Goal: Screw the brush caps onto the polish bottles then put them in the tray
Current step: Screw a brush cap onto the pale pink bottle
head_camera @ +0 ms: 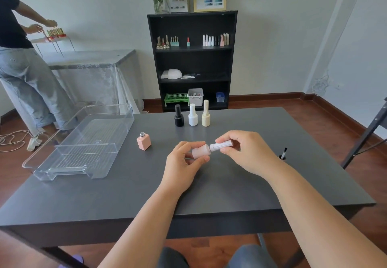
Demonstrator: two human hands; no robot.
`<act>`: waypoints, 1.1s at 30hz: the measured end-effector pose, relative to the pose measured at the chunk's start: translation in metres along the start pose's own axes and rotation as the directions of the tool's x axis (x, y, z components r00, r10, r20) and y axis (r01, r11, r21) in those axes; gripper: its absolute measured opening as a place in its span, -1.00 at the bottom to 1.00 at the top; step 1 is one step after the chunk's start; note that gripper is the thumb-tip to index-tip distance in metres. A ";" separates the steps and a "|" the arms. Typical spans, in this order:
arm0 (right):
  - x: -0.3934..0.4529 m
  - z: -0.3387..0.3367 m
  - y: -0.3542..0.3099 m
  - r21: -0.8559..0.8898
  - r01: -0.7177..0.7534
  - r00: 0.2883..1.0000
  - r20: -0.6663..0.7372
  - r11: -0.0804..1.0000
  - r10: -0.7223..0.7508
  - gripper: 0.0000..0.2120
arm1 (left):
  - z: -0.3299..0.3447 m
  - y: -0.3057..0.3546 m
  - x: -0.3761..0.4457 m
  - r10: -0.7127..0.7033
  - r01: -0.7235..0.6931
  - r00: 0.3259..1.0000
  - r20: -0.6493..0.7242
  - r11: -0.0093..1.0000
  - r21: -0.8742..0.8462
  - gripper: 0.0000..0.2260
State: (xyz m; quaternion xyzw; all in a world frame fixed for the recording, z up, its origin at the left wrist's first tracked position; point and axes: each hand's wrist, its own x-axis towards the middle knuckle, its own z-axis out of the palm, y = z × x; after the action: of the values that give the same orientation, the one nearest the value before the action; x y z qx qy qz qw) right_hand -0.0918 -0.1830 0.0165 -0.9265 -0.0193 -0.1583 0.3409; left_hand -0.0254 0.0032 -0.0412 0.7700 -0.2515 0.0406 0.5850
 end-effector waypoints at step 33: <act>-0.006 0.002 -0.004 -0.035 0.399 0.912 -0.088 0.916 -0.401 -0.76 | -0.018 0.005 0.001 -0.142 0.259 0.933 0.331 0.904 -0.340 -0.73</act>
State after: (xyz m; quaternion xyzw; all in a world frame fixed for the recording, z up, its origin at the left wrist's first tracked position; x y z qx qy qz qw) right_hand -0.0979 -0.1784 0.0160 -0.8972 -0.1914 -0.2678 0.2944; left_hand -0.0222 0.0183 -0.0306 0.6617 -0.2586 -0.1865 0.6786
